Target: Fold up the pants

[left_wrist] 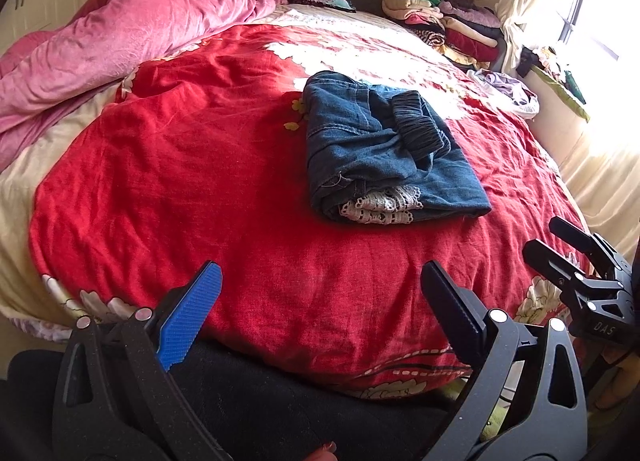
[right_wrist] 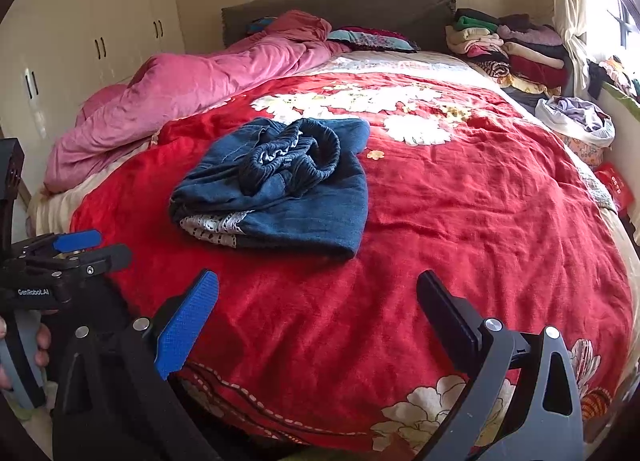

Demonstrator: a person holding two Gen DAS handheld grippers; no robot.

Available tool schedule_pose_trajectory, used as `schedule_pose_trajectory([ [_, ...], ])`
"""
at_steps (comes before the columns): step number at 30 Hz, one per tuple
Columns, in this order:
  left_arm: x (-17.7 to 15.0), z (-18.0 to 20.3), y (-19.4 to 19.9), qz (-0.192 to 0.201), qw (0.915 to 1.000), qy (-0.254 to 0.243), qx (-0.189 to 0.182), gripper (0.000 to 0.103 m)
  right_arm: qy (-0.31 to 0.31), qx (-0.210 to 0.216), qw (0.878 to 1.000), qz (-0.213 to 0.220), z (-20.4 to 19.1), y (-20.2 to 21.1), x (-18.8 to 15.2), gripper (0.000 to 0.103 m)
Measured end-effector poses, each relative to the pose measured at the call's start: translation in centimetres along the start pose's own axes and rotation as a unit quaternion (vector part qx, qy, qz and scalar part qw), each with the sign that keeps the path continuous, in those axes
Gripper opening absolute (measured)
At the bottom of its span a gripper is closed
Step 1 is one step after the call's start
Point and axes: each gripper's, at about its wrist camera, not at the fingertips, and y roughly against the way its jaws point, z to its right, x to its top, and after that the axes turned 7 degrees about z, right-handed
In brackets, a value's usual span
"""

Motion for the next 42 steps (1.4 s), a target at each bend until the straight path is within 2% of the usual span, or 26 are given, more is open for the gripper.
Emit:
schedule_pose_trajectory([
  [17,0.01,0.20,0.01,-0.002,0.9999,-0.002,0.014,0.093,0.000,0.000,1.000,0.000,-0.11,0.04,-0.10,0.098],
  [42,-0.17,0.63,0.18,-0.006,1.0000,-0.001,0.004,0.093,-0.003,-0.010,1.000,0.003,0.34,0.41,0.22,0.098],
])
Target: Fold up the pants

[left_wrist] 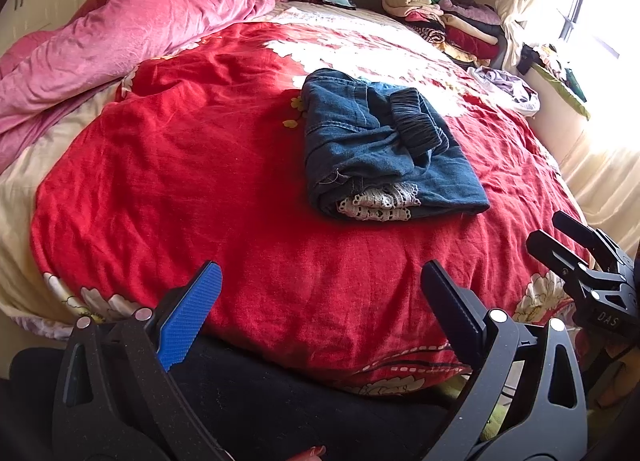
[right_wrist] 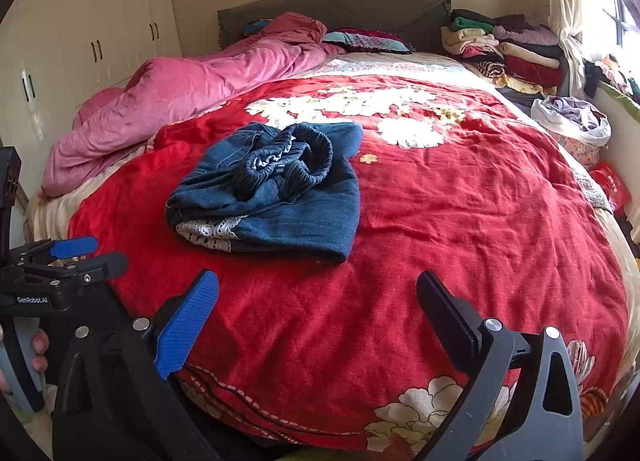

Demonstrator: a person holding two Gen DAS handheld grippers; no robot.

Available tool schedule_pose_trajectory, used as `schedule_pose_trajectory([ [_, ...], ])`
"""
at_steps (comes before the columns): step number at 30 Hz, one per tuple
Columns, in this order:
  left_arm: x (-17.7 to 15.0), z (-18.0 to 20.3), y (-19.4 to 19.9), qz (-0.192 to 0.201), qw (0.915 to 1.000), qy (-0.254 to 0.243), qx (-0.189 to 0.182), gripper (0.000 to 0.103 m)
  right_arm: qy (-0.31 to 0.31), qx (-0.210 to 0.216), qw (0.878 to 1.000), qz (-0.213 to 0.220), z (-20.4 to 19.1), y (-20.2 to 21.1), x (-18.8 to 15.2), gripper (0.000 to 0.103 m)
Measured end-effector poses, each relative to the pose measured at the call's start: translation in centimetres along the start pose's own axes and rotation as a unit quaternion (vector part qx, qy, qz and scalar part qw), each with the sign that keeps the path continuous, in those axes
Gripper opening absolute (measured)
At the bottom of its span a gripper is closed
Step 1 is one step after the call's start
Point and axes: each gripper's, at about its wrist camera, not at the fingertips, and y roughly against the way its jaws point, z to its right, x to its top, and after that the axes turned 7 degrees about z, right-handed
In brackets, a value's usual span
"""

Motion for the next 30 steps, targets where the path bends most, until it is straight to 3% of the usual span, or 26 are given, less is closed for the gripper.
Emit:
schedule_pose_trajectory([
  [10,0.2,-0.5,-0.2,-0.002,1.0000,0.000,-0.005,0.093,-0.008,-0.008,1.000,-0.002,0.7,-0.2,0.3,0.098],
  [12,0.3,-0.7,-0.4,-0.010,0.9999,0.003,0.010,0.093,-0.008,-0.011,1.000,-0.001,1.0,-0.3,0.4,0.098],
  [15,0.5,-1.6,-1.0,-0.014,0.9995,0.014,0.026,0.093,-0.010,-0.016,1.000,0.001,1.6,-0.4,0.4,0.098],
  [20,1.9,-4.4,-1.8,-0.002,0.9987,0.047,0.022,0.093,-0.022,-0.045,0.999,-0.001,4.8,-1.3,0.5,0.098],
  [24,5.0,-7.8,-3.9,0.003,0.9949,0.054,0.085,0.093,-0.050,-0.095,0.994,0.000,10.4,-2.5,1.5,0.098],
  [28,8.4,-12.6,-8.0,-0.023,0.9849,0.065,0.159,0.093,-0.064,-0.165,0.984,-0.014,18.3,-5.0,3.4,0.098],
  [30,10.2,-15.2,-10.3,-0.035,0.9792,0.076,0.185,0.093,-0.093,-0.181,0.979,-0.024,22.8,-6.2,4.4,0.098],
])
